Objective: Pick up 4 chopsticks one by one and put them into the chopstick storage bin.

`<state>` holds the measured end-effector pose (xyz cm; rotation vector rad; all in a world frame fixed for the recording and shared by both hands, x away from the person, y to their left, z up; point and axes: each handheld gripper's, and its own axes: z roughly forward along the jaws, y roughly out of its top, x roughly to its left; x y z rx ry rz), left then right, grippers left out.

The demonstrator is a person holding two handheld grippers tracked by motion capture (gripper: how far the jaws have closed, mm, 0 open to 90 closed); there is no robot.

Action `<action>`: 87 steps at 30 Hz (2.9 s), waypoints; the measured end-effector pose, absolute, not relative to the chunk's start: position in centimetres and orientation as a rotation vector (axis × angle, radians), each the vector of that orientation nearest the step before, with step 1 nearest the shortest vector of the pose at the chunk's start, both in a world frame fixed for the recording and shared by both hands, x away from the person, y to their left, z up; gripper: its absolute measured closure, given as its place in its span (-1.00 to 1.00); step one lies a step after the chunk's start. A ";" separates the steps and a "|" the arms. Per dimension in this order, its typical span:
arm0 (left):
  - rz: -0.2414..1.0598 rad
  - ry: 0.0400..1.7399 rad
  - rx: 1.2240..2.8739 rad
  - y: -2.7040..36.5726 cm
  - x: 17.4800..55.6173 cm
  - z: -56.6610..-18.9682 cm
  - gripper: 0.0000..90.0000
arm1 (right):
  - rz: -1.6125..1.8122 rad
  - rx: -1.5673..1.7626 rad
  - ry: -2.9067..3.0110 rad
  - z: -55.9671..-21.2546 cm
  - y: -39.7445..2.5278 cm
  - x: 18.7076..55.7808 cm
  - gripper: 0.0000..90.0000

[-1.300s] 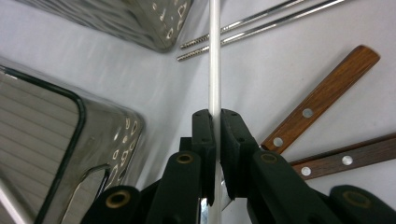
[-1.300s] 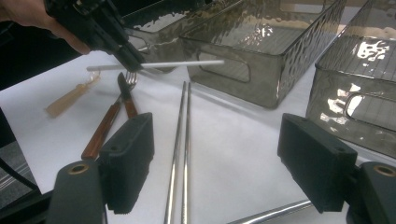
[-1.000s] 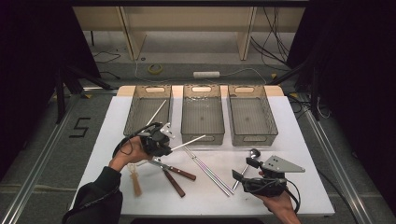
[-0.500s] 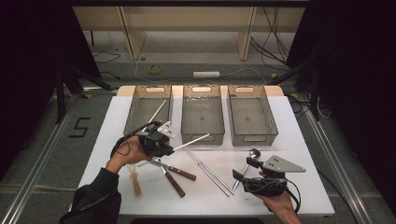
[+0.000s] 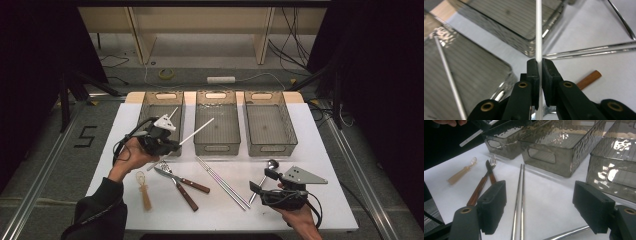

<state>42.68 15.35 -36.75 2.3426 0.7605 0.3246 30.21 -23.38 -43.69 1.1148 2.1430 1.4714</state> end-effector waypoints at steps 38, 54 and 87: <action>0.512 1.119 2.050 20.0 50.0 -34.2 0.87 | 1.488 1.122 2.137 -43.6 -23.5 30.2 -0.37; 0.520 1.158 1.997 20.2 51.9 -35.7 0.87 | 1.495 1.128 2.140 -43.7 -23.5 30.3 -0.37; 0.526 1.220 2.008 22.1 52.1 -40.4 0.87 | 1.501 1.139 2.136 -43.8 -23.6 30.4 -0.37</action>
